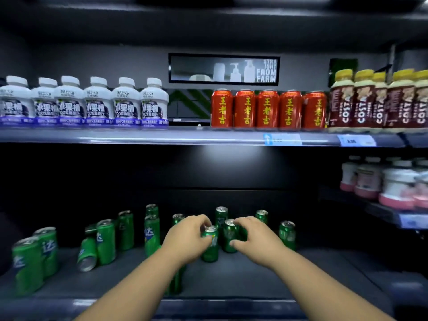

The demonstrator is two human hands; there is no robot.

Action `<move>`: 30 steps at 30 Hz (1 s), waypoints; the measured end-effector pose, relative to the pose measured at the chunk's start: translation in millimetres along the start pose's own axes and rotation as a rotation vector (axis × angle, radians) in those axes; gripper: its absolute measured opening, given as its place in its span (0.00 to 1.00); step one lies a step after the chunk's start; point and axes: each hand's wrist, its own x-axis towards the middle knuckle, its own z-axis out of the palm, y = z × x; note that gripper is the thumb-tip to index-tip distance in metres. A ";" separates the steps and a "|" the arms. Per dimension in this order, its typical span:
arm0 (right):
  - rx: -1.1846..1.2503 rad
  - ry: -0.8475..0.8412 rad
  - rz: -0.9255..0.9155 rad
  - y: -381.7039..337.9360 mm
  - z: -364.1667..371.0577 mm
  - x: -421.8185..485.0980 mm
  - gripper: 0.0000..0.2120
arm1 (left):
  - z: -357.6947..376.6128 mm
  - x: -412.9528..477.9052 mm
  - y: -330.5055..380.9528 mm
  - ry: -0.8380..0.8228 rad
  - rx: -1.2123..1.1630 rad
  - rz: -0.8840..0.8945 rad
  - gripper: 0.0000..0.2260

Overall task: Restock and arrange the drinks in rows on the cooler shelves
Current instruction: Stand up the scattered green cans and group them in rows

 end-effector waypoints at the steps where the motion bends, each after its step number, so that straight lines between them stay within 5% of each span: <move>1: 0.009 -0.024 0.010 4.4 5.7 -4.8 0.29 | 9.3 -7.0 0.4 -0.027 -0.001 -0.023 0.14; 6: 0.052 -0.165 0.019 13.4 28.2 -22.1 0.31 | 43.4 -35.8 -8.9 -0.147 -0.018 -0.102 0.16; 18: 0.126 -0.239 -0.048 -18.3 84.0 1.4 0.31 | 30.1 -60.9 -84.1 -0.095 -0.028 -0.320 0.08; 30: 0.299 -0.280 0.036 -68.0 167.7 48.2 0.37 | 40.4 -40.9 -189.0 -0.200 -0.108 -0.312 0.16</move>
